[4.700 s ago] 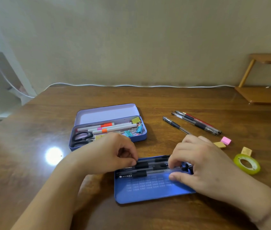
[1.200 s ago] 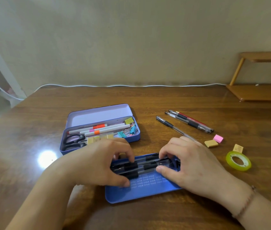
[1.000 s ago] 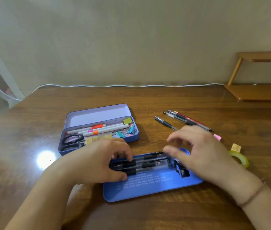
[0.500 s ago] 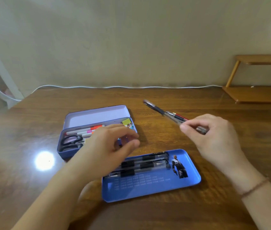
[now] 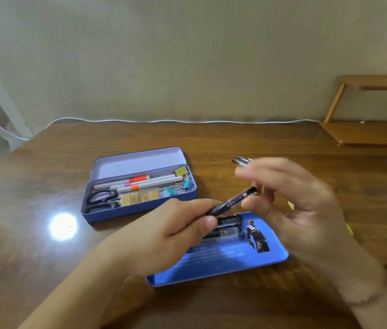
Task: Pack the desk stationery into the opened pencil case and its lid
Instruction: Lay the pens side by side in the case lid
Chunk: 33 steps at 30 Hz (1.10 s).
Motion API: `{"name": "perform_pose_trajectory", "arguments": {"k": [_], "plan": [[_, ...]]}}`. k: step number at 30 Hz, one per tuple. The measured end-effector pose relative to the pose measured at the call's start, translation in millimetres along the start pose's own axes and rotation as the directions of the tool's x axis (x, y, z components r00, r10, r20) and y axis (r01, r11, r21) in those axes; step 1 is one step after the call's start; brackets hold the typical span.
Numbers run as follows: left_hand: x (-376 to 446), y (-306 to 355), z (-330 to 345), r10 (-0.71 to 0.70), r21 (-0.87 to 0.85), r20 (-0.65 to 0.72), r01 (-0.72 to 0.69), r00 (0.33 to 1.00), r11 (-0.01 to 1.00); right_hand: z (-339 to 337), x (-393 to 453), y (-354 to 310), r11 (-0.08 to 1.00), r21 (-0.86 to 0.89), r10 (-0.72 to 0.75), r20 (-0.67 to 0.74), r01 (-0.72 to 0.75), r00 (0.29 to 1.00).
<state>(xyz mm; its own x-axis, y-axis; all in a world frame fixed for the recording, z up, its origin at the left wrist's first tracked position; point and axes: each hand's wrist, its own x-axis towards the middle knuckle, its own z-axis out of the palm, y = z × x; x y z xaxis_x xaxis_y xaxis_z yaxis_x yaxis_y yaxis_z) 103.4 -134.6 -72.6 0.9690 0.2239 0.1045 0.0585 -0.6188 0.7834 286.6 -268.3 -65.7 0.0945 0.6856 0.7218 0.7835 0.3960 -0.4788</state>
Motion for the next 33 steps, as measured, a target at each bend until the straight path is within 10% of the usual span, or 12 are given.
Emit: {"name": "perform_pose_trajectory", "arguments": {"k": [6, 13, 24, 29, 33], "plan": [[1.5, 2.7, -4.8, -0.092, 0.155, 0.059, 0.082, 0.994, 0.984, -8.7, -2.7, 15.0, 0.96, -0.273, 0.023, 0.277, 0.055, 0.961], [4.1, -20.6, -12.8, -0.036, 0.317, -0.312, 0.139, 0.949, 0.938, -7.7, -7.4, 19.9, 0.917, -0.359, 0.315, 0.393, -0.171, 0.864], [4.8, -22.7, -9.5, -0.049, 0.442, -0.006, 0.047, 0.999, 0.896, 9.6, -9.0, 7.9, 0.882, -0.446, 0.368, 0.455, -0.15, 0.811], [4.5, -26.2, -10.4, -0.031, 0.433, -0.023, 0.038, 0.999, 0.9, -17.5, -2.0, 54.1, 0.715, -0.571, 0.473, -0.029, -0.403, 0.88], [5.0, -25.4, -10.0, -0.013, 0.445, -0.079, 0.047, 0.997, 0.894, -26.3, -2.5, 82.3, 0.378, -0.685, 0.682, -0.248, -0.623, 0.687]]}}
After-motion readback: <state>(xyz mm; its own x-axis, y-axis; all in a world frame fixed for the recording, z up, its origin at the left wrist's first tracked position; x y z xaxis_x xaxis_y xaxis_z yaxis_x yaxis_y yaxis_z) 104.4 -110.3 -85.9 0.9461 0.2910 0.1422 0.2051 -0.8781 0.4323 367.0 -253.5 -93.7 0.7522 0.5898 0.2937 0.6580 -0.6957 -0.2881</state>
